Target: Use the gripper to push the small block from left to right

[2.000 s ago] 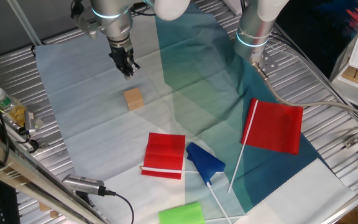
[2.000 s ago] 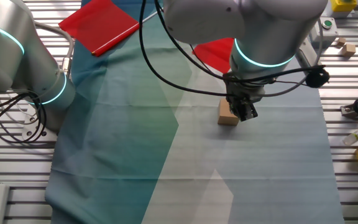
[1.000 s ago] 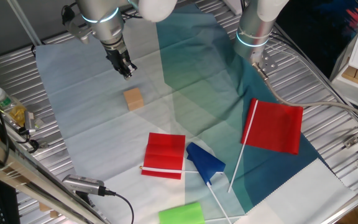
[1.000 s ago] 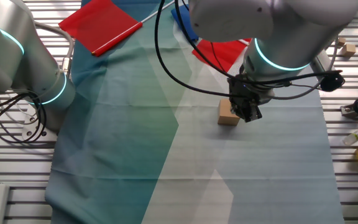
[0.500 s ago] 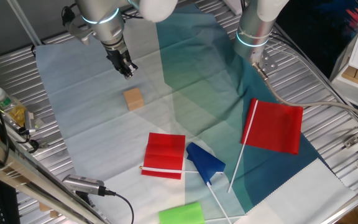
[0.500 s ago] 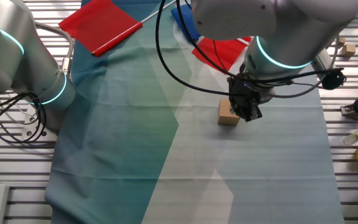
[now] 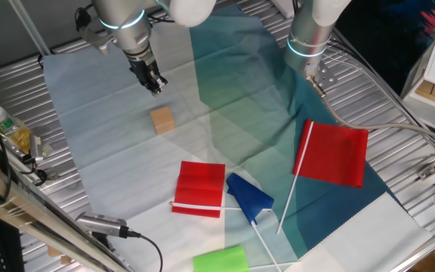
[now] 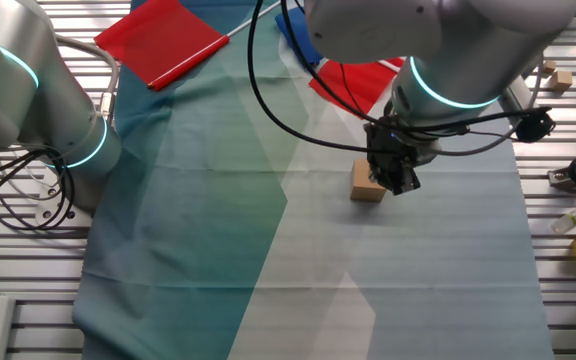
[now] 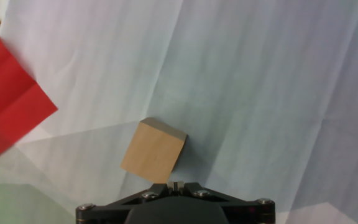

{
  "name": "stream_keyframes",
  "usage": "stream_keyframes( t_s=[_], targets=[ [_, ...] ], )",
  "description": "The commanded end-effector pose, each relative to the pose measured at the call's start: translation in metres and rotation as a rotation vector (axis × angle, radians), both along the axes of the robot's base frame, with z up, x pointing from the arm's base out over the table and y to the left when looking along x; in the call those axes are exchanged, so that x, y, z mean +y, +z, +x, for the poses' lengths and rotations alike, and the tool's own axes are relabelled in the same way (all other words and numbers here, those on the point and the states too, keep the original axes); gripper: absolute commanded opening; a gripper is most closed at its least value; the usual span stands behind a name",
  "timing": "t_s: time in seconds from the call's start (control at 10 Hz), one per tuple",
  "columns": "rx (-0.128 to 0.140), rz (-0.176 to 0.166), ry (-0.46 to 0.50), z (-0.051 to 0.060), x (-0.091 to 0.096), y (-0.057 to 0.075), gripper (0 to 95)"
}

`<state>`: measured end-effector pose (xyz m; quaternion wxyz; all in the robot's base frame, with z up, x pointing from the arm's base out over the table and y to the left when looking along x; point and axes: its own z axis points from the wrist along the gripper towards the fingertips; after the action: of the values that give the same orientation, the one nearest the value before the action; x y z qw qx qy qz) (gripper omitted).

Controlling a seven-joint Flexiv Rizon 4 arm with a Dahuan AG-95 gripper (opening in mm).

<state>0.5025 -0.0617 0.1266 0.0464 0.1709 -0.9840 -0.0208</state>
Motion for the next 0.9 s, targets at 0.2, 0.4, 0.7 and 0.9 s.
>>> stream_keyframes(
  t_s=[0.2,0.4,0.7,0.9],
  targets=[
    [-0.001,0.000,-0.001,0.004,-0.004,-0.013,0.0],
    [-0.012,0.001,0.008,0.005,-0.010,-0.026,0.0],
    [-0.019,0.003,0.018,0.008,-0.014,-0.046,0.0],
    [-0.025,0.008,0.027,0.010,-0.015,-0.056,0.0]
  ],
)
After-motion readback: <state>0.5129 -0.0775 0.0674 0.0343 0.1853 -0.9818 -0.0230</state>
